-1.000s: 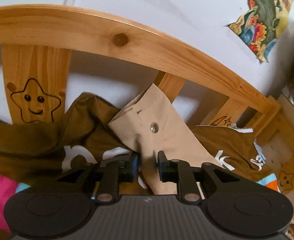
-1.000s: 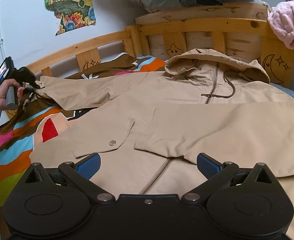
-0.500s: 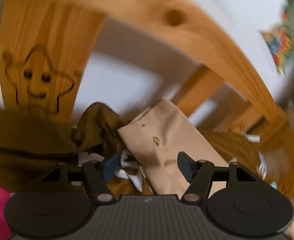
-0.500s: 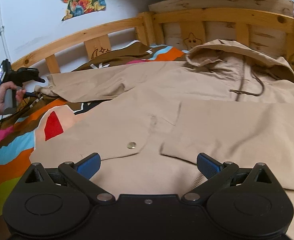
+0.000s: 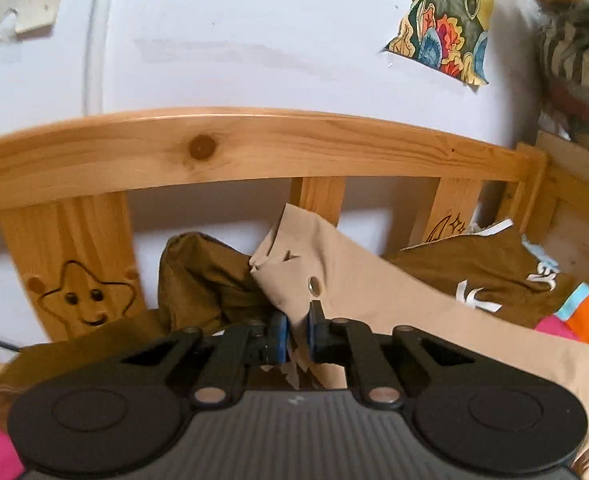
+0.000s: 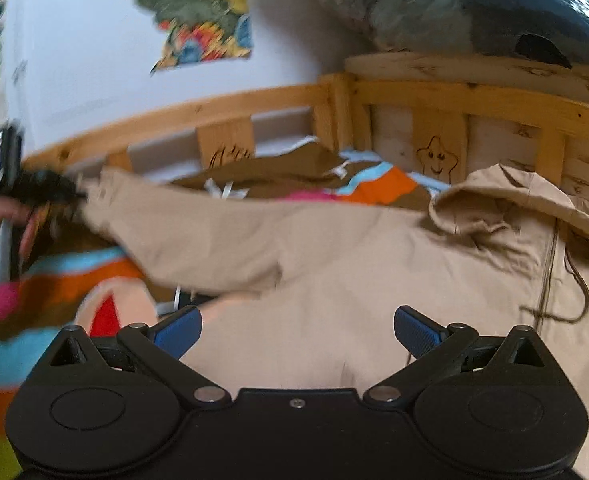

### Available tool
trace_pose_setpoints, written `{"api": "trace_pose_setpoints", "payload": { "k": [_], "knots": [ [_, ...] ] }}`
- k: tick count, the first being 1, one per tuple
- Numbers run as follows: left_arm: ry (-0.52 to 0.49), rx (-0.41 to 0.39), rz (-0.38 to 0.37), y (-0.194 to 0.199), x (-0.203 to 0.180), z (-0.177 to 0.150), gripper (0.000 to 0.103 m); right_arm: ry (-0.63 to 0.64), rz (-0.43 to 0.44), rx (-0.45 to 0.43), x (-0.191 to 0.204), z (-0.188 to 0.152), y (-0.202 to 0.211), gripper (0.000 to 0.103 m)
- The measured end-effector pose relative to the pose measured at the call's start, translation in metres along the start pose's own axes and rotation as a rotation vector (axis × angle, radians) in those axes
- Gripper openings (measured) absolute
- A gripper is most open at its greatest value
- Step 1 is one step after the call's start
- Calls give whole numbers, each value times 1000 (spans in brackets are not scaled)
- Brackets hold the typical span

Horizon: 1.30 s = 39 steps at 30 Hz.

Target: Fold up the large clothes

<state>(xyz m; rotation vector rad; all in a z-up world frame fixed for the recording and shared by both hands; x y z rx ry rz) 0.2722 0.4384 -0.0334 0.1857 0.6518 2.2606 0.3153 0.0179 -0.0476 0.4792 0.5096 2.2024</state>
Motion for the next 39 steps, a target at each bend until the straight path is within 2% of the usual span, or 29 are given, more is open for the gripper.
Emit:
{"api": "trace_pose_setpoints", "payload": {
  "k": [3, 6, 8, 10, 12, 14, 16, 19, 23, 25, 30, 31, 32, 34, 35, 36, 37, 38, 39],
  "knots": [
    [-249, -115, 77, 31, -27, -6, 10, -38, 28, -12, -11, 23, -4, 102],
    [-392, -202, 40, 60, -48, -28, 10, -61, 81, -8, -19, 46, -11, 102],
    [-468, -259, 26, 74, -59, -44, 10, -100, 167, 11, -20, 63, -23, 102],
    [-546, -299, 14, 85, -65, -61, 10, -177, 268, 66, -13, 80, -42, 99],
    [-587, -301, -1, 90, -72, -73, 10, -253, 390, 121, 4, 101, -64, 95],
    [-627, -305, -16, 98, -77, -83, 10, -277, 482, 169, 30, 122, -84, 91],
    [-671, -313, -40, 103, -86, -91, 10, -247, 549, 204, 63, 143, -104, 91],
    [-712, -319, -86, 110, -98, -102, 10, -128, 604, 255, 116, 165, -124, 90],
    [-798, -354, -123, 115, -115, -112, 10, -37, 605, 316, 173, 175, -144, 90],
    [-823, -363, -135, 116, -121, -118, 10, -37, 552, 351, 189, 176, -157, 89],
    [-825, -361, -152, 118, -127, -127, 10, -101, 392, 480, 201, 158, -180, 73],
    [-828, -362, -157, 118, -127, -128, 10, -96, 369, 494, 200, 153, -184, 66],
    [-831, -362, -161, 119, -128, -128, 10, -96, 346, 509, 197, 148, -184, 54],
    [-832, -347, -169, 118, -129, -130, 11, -128, 351, 529, 195, 141, -187, 36],
    [-830, -337, -167, 119, -128, -131, 14, -143, 348, 523, 191, 137, -188, 21],
    [-821, -330, -170, 119, -127, -132, 17, -152, 348, 513, 187, 136, -186, 10],
    [-805, -320, -183, 120, -125, -132, 21, -152, 342, 498, 183, 135, -184, 6],
    [-782, -309, -198, 120, -122, -132, 31, -155, 332, 471, 177, 136, -180, 5],
    [-758, -290, -213, 120, -119, -131, 37, -164, 339, 443, 171, 138, -174, 4]
  ]
}}
Point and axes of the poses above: each gripper's, at about its wrist camera, not at the fingertips, and y roughly against the way its jaws point, x to its left, z to its top, the point moved 8 cm from there along -y, roughly the way its jaws point
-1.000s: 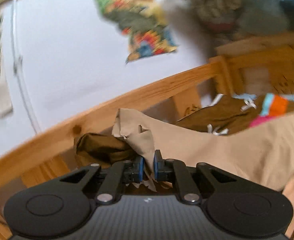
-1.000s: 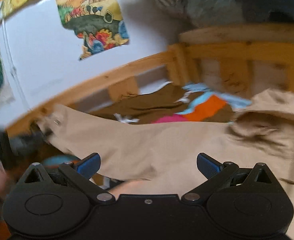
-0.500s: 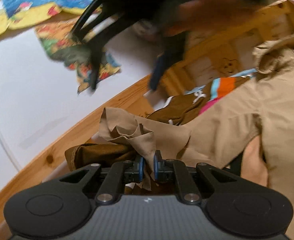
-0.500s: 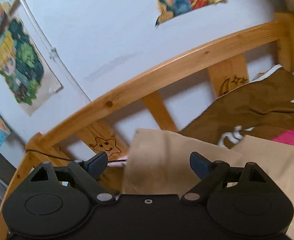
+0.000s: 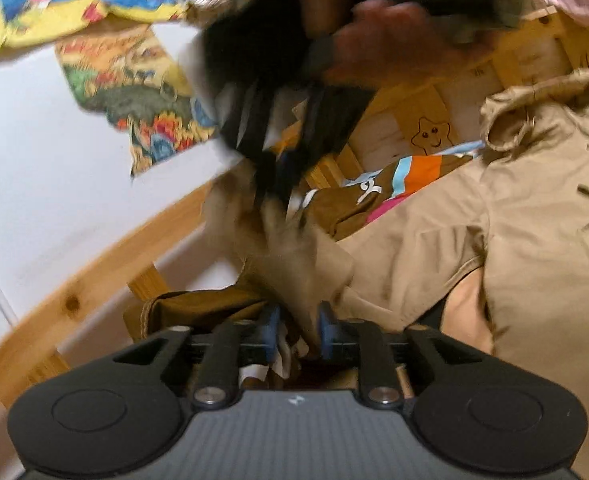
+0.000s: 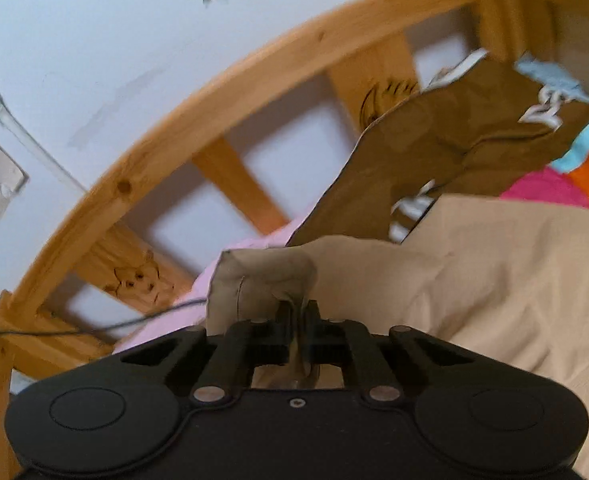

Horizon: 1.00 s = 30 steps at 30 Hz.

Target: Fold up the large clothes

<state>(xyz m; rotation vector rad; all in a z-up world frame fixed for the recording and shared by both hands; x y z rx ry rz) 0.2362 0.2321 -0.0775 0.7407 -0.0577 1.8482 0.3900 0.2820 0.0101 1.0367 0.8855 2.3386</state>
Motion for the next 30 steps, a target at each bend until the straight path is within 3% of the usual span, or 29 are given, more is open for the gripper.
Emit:
{"api": "trace_pose_setpoints", "payload": {
  "k": [2, 5, 7, 10, 13, 16, 17, 20, 22, 24, 26, 28, 30],
  "knots": [
    [56, 20, -10, 3, 6, -7, 45, -21, 24, -78, -11, 1, 27, 3],
    [183, 67, -30, 9, 18, -19, 45, -70, 82, -189, -35, -1, 77, 3],
    [282, 84, -62, 16, 25, -24, 48, -89, 115, -262, -55, -11, 118, 3],
    [352, 86, -94, 28, 28, -22, 60, -209, 143, -345, -105, -40, 178, 3],
    [386, 116, -148, 30, 21, -20, 68, -269, 99, -420, -160, -77, 230, 4],
    [437, 263, -223, 1, 9, -31, 67, -355, 39, -462, -215, -118, 269, 4],
    [448, 308, -241, -12, 7, -36, 61, -369, 3, -472, -230, -132, 280, 4],
    [503, 384, -143, -47, 22, -45, 53, -419, -86, -496, -271, -174, 309, 4],
    [530, 373, -37, -63, 46, -42, 50, -459, -129, -499, -293, -199, 322, 4],
    [525, 368, 167, -79, 86, -38, 49, -476, -173, -495, -307, -220, 328, 4],
    [599, 385, 347, -88, 131, -40, 50, -492, -199, -489, -317, -236, 334, 4],
    [693, 423, 439, -90, 164, -45, 51, -514, -204, -483, -328, -250, 337, 4],
    [761, 423, 470, -81, 180, -46, 52, -516, -207, -478, -332, -260, 339, 4]
  ]
}}
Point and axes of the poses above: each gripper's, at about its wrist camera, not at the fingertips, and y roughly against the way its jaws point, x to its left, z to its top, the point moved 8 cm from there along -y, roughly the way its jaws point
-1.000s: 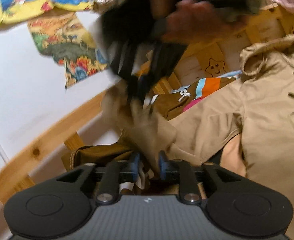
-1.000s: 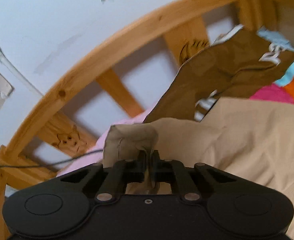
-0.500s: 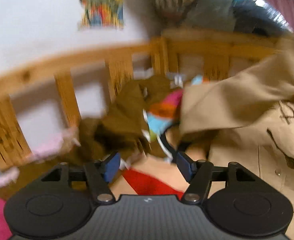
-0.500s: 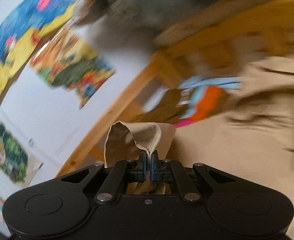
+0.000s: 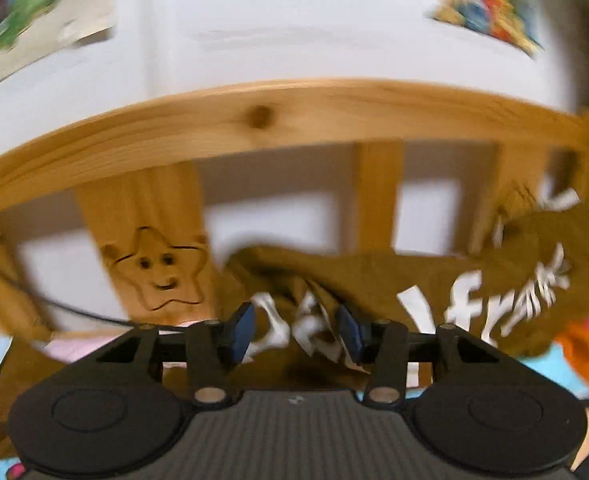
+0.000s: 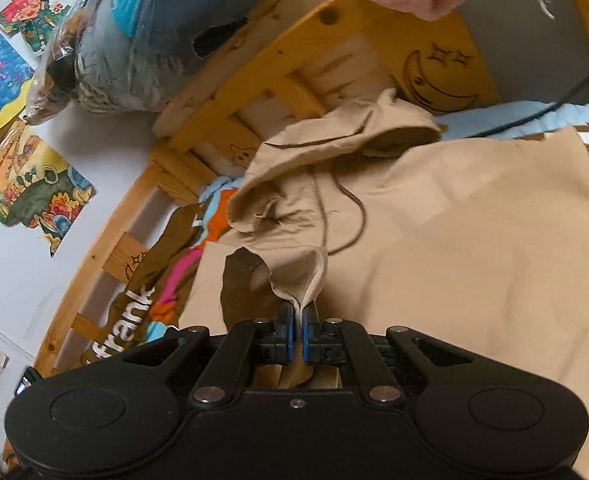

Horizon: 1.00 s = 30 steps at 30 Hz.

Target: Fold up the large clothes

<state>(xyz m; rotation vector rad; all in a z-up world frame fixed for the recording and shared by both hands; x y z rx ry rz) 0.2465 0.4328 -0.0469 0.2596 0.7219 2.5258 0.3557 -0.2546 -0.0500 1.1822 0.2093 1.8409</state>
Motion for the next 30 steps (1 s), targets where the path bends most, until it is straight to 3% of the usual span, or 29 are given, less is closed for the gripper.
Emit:
{"api": "trace_pose_setpoints", "payload": {
  "k": [2, 4, 9, 14, 17, 19, 20, 23, 30],
  "knots": [
    [29, -17, -31, 17, 5, 0, 75, 3, -2, 5, -6, -4, 2, 4],
    [25, -44, -57, 41, 2, -7, 82, -11, -9, 19, -16, -7, 3, 4],
    [-141, -82, -312, 120, -58, -41, 89, -41, -11, 35, -36, -13, 1, 4],
    [-432, -129, -686, 212, -154, -94, 91, -83, 23, 39, -47, -10, 0, 4],
    [-627, -142, -835, 255, -207, -135, 91, -103, 33, 48, -51, -9, -2, 16],
    [-701, -146, -856, 268, -233, -154, 91, -125, 31, 48, -57, -10, 0, 26],
    [-714, -145, -855, 266, -242, -158, 91, -140, 43, 46, -58, -11, 2, 40],
    [-699, -113, -785, 242, -257, -162, 91, -171, 70, 28, -62, -15, 9, 64],
    [-526, 40, -547, 155, -258, -147, 90, -236, 53, -15, -74, -20, 14, 70]
  ]
}}
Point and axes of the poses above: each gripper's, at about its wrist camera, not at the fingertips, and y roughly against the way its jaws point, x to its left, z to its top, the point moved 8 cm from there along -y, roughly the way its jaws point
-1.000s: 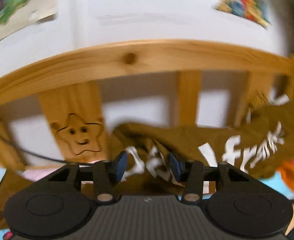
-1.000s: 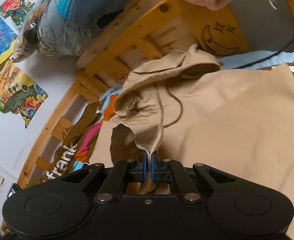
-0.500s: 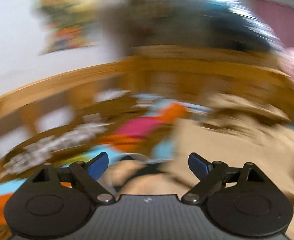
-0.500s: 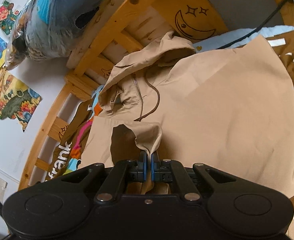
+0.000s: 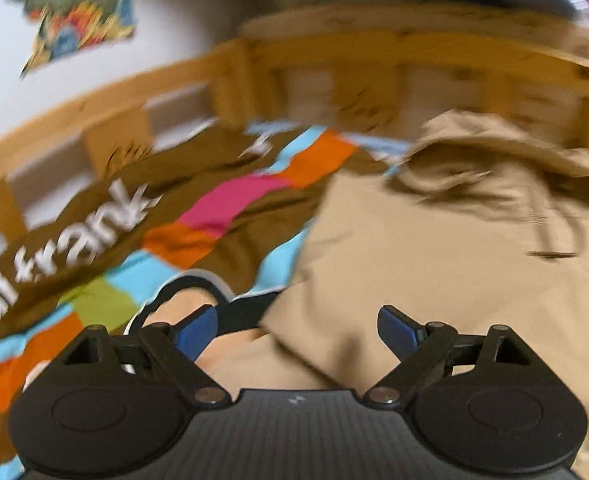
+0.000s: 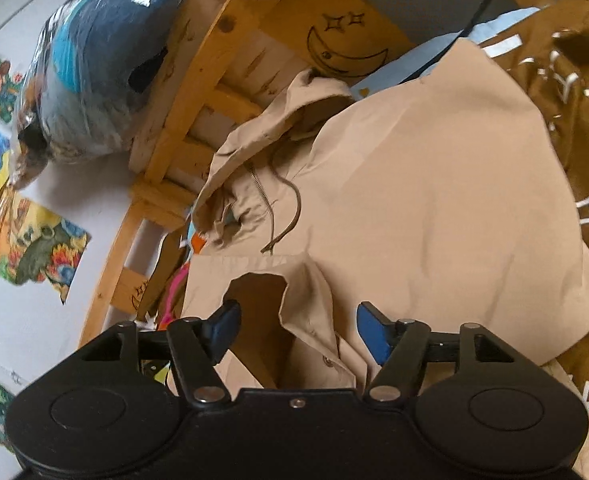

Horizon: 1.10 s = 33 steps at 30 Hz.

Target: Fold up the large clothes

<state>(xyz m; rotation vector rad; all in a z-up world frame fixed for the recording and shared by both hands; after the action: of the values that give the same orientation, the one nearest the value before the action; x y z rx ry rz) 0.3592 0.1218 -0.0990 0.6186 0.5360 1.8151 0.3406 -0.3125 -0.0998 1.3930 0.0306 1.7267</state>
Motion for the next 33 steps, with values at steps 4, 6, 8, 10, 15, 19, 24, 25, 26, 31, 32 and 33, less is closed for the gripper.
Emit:
{"api": "trace_pose_setpoints", "payload": {
  "k": [4, 6, 8, 10, 15, 19, 24, 25, 26, 31, 32, 33],
  "knots": [
    [34, 84, 52, -34, 14, -9, 89, 112, -188, -19, -6, 0, 7, 70],
    [48, 117, 72, -50, 21, -13, 89, 182, -241, -50, -4, 2, 14, 70],
    [62, 138, 69, -62, 25, -16, 89, 260, -264, -87, 3, 3, 20, 68],
    [102, 142, 64, -68, 29, -18, 92, 345, -272, -93, 15, 0, 17, 60],
    [158, 149, 66, -73, 33, -19, 94, 636, -397, -199, 49, -15, 11, 53],
    [162, 120, 63, -58, 33, -14, 88, 619, -467, -312, 53, -5, 27, 53],
    [231, 24, -48, -18, 18, -15, 91, 641, -325, -85, 52, -23, -4, 48],
    [230, 21, -68, -13, 12, -17, 91, 691, -348, -56, 49, -31, -11, 45],
    [218, 28, -91, -9, 4, -21, 91, 740, -383, -37, 44, -38, -17, 44],
    [142, 95, -133, -6, -26, -33, 91, 878, -497, 34, 8, -66, -38, 38],
    [151, 100, -149, -3, -29, -30, 91, 889, -484, 40, 10, -64, -37, 35],
    [168, 102, -166, -1, -30, -27, 91, 909, -457, 49, 15, -58, -34, 36]
  ]
}}
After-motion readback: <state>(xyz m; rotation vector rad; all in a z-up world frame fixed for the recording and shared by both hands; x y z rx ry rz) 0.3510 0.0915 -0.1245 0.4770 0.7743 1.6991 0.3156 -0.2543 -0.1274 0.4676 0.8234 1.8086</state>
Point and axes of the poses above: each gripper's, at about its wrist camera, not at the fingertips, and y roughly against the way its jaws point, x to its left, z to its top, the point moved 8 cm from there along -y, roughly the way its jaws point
